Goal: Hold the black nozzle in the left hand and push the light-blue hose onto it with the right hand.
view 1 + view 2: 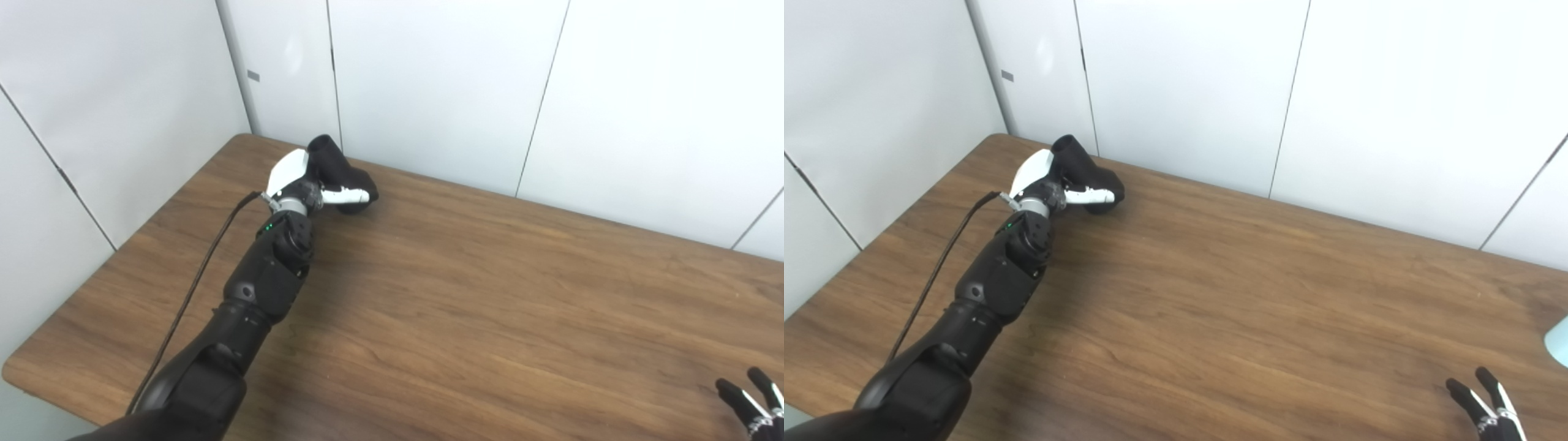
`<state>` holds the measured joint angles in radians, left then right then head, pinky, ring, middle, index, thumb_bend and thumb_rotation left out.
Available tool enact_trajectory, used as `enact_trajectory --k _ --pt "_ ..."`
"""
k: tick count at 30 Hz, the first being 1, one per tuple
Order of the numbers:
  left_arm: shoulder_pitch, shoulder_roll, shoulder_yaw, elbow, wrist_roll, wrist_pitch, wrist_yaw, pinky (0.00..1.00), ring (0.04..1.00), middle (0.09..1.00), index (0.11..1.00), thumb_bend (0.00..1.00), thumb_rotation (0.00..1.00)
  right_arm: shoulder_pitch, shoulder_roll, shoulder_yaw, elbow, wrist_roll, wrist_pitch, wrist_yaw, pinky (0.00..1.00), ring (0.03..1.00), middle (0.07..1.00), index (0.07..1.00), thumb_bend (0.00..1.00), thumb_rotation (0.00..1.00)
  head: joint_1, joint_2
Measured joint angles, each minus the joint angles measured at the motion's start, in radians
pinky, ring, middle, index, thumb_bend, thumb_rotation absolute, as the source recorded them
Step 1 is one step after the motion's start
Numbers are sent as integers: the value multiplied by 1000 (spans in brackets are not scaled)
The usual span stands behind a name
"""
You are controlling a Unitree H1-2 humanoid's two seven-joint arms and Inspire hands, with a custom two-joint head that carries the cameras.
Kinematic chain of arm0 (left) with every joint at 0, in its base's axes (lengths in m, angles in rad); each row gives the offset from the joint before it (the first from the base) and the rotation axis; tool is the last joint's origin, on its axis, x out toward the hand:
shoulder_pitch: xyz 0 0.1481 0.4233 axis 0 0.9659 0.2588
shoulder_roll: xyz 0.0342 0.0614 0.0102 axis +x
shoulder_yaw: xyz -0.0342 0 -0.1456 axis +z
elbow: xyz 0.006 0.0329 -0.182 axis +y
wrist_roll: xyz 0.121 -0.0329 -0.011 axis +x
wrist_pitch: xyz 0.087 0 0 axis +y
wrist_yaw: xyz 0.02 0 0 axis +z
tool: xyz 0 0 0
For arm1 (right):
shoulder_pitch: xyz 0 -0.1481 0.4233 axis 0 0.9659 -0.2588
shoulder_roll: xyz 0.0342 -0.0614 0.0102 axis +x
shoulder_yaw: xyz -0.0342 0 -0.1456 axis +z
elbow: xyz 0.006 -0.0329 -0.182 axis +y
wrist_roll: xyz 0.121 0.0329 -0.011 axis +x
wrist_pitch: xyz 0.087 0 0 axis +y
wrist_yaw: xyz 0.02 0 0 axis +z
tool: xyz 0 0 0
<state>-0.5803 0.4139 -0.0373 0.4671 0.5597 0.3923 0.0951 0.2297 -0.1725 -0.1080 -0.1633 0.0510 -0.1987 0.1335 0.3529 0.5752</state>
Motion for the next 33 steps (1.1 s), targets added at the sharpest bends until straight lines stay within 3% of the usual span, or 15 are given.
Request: enact_trajectory --k 8,11,13,15,21,28,33 --pt "20 1 -23 -60 -15 15 -23 560 565 535 471 518 0 -1 4 5 -1 -17 3 -13 937 865 817 919 618 1000 -17 5" --pt "35 1 -30 -94 -16 25 -36 513 534 514 480 521 0 -1 4 9 -2 -29 3 -15 976 877 822 923 607 1000 -52 12" --pt "52 2 -48 -136 -14 26 -51 526 541 514 481 521 0 -1 7 10 -3 -44 3 -18 992 881 820 920 605 1000 -66 15" --pt "68 9 -77 -172 2 26 -65 603 590 538 474 517 0 -2 15 11 -4 -64 3 -23 961 871 814 915 585 1000 -92 20" --pt "119 29 -134 -291 51 23 -85 656 609 533 470 518 0 -3 41 19 -15 -123 3 -54 1000 868 797 901 556 1000 -140 32" --pt "180 35 -171 -435 116 38 -152 711 682 537 459 517 0 -14 59 33 -14 -156 -6 -71 973 852 793 898 514 1000 -224 31" --pt "246 29 -235 -508 190 33 -178 703 658 533 454 518 0 -24 76 45 -14 -168 -7 -85 999 863 806 907 520 1000 -265 34"
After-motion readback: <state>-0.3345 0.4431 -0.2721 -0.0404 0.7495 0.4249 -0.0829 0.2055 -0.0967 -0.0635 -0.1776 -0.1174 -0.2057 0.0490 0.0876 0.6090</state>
